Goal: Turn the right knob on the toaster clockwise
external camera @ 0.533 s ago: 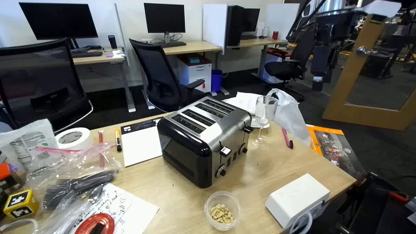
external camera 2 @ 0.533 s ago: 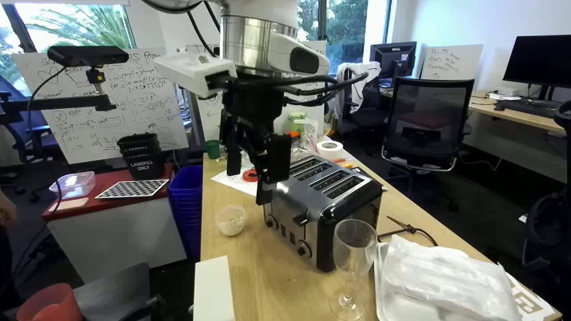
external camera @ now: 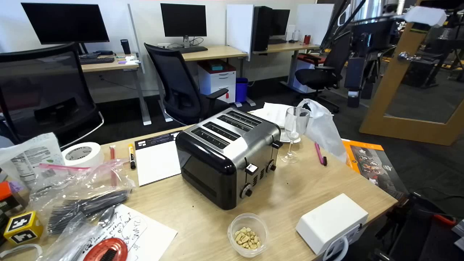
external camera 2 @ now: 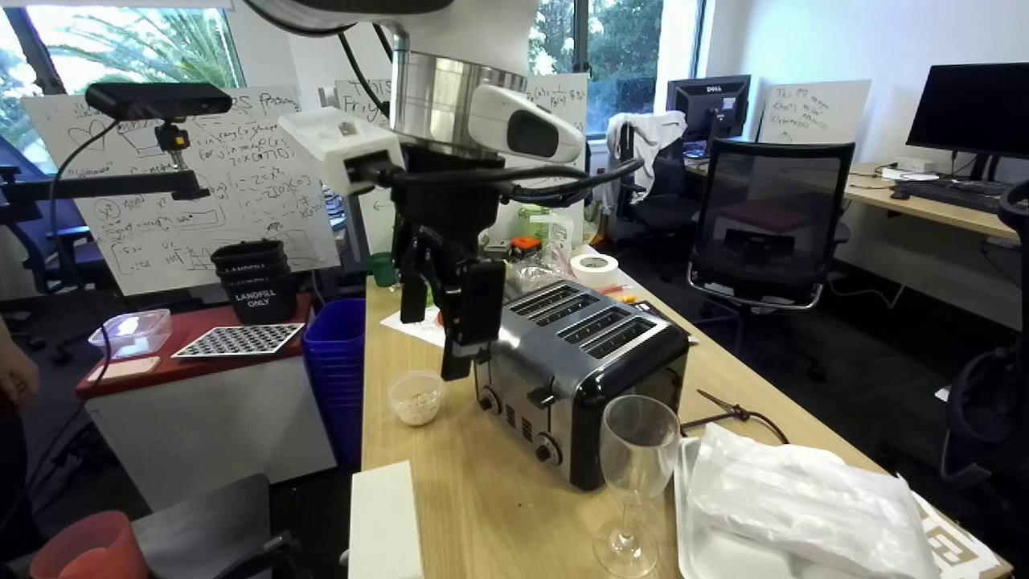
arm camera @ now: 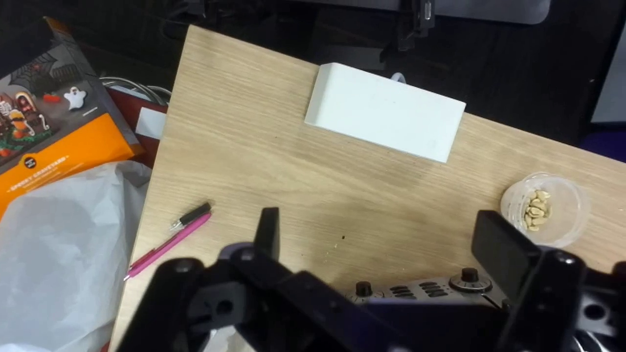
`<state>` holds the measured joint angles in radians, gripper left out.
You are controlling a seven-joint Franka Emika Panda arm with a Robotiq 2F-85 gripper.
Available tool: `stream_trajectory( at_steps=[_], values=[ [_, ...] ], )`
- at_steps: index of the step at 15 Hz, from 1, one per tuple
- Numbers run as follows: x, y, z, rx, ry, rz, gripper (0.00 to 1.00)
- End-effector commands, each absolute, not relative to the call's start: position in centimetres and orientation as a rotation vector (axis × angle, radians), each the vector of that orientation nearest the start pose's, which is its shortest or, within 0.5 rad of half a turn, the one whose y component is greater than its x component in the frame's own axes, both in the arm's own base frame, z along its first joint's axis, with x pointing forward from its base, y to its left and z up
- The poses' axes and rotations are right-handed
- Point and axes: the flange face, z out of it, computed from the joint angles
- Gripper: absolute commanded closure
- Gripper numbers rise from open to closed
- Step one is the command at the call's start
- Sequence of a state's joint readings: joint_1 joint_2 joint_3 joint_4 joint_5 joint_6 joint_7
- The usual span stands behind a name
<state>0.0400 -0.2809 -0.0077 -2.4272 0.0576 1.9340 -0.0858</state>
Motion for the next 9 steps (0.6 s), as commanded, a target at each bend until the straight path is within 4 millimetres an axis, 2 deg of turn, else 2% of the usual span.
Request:
stream_trajectory(
  at_steps=[1,4,9],
  values=[
    [42.2,2.8,38.1,-2.961,-0.032,0.407,0.00],
    [42.2,4.0,36.5,-2.837,0.035,0.519,0.00],
    [41.9,4.2,36.0,-2.852,0.025,0.494,0.00]
  ],
)
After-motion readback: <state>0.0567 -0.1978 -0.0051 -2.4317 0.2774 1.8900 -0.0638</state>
